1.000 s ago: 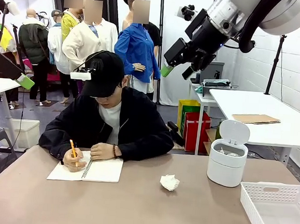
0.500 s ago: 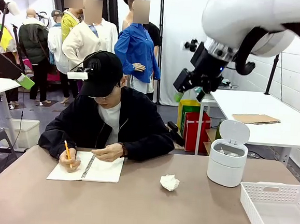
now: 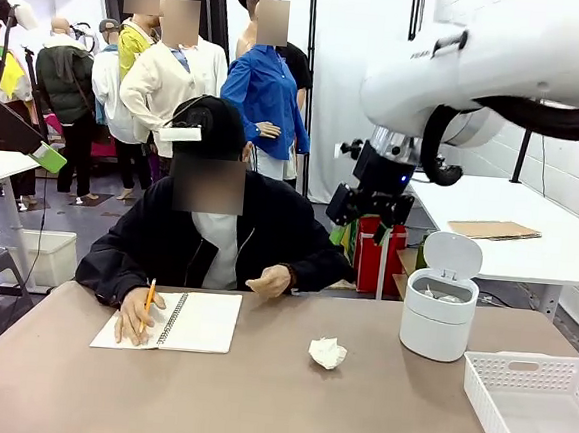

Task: Sort the paper based on its condition.
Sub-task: If a person hands you a paper, place it in the Organizing basket , and if it's crumpled, put it in the Trash can.

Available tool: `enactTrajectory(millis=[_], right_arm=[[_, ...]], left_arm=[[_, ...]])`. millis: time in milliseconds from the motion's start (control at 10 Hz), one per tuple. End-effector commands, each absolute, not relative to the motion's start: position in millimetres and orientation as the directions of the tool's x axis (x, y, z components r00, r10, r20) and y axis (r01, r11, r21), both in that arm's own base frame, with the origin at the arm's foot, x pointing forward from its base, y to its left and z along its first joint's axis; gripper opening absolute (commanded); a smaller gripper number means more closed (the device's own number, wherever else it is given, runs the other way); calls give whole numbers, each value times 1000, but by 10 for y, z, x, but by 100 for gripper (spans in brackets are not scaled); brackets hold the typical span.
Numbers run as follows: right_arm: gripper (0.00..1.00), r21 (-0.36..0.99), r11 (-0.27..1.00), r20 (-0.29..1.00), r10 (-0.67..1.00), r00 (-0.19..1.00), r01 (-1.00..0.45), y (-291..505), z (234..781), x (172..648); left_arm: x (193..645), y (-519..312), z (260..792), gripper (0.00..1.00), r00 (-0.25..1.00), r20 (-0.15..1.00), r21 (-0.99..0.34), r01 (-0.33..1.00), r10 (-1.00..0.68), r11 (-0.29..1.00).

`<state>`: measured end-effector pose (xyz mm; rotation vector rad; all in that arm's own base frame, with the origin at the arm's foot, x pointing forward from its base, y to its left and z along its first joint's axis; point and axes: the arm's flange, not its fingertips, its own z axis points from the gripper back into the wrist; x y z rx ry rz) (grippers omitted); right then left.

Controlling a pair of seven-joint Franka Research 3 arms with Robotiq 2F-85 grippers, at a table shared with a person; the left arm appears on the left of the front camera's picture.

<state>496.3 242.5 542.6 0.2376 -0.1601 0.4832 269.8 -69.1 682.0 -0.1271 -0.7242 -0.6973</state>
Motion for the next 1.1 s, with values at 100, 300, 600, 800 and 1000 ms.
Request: enactTrajectory(millis=[100, 300, 600, 800, 1000], right_arm=[[100, 186, 877, 80, 436, 897, -443, 2599, 5146, 5281], [100, 204, 879, 28, 435, 900, -432, 2592, 4855, 5386], [100, 196, 864, -46, 481, 876, -464, 2660, 4495, 5406], [100, 140, 855, -54, 511, 858, -500, 2778, 4184, 5325], [100, 130, 840, -37, 536, 844, -527, 2899, 3966, 5305]], left_arm=[[2695, -693, 6821, 100, 538, 645, 127, 624, -543, 771], [2695, -693, 6821, 100, 538, 645, 127, 624, -543, 771], [2695, -693, 6821, 100, 538, 645, 127, 624, -543, 771], [2695, -693, 6821, 100, 538, 645, 127, 624, -543, 771], [2695, -693, 6821, 100, 538, 645, 127, 624, -543, 771]])
